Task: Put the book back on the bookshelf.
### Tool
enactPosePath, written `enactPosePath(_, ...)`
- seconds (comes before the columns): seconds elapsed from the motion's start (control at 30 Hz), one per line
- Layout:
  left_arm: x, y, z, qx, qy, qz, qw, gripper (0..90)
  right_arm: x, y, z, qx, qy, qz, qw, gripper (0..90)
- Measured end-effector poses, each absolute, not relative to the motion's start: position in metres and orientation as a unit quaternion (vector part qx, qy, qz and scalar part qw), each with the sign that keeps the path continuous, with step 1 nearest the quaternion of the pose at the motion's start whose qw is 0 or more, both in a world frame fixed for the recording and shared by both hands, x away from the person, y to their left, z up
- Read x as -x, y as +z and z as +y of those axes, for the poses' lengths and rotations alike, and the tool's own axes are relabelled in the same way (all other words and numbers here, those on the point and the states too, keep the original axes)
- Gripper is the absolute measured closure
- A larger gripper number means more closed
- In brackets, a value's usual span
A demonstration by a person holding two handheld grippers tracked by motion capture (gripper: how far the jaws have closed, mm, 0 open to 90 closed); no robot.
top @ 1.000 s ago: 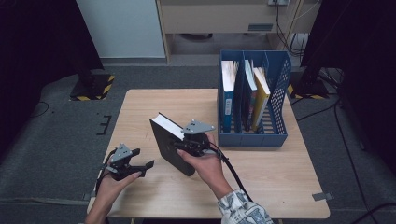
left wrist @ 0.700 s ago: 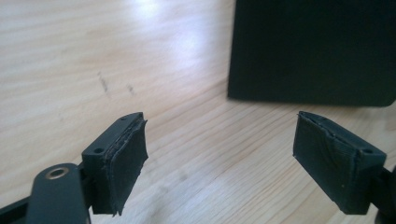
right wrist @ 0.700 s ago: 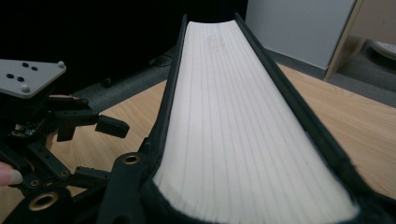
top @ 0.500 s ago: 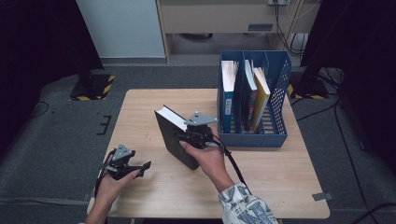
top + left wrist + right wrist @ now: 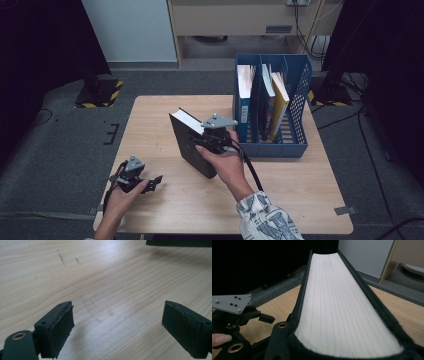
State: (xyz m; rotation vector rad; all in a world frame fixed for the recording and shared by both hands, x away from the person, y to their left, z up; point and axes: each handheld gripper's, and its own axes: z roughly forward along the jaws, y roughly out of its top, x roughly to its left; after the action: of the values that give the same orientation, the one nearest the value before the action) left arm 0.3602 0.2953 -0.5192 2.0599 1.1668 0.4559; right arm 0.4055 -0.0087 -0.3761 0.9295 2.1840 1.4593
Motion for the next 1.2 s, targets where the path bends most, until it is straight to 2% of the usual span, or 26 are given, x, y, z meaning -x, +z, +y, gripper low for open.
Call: enactPosePath(1.2, -0.364, -0.527, 0.298, -0.803, 0.173, 0.461, 0.336, 9.7, -0.382, -0.332, -0.051, -0.324, 0.532, 0.762, 0.179, 53.6)
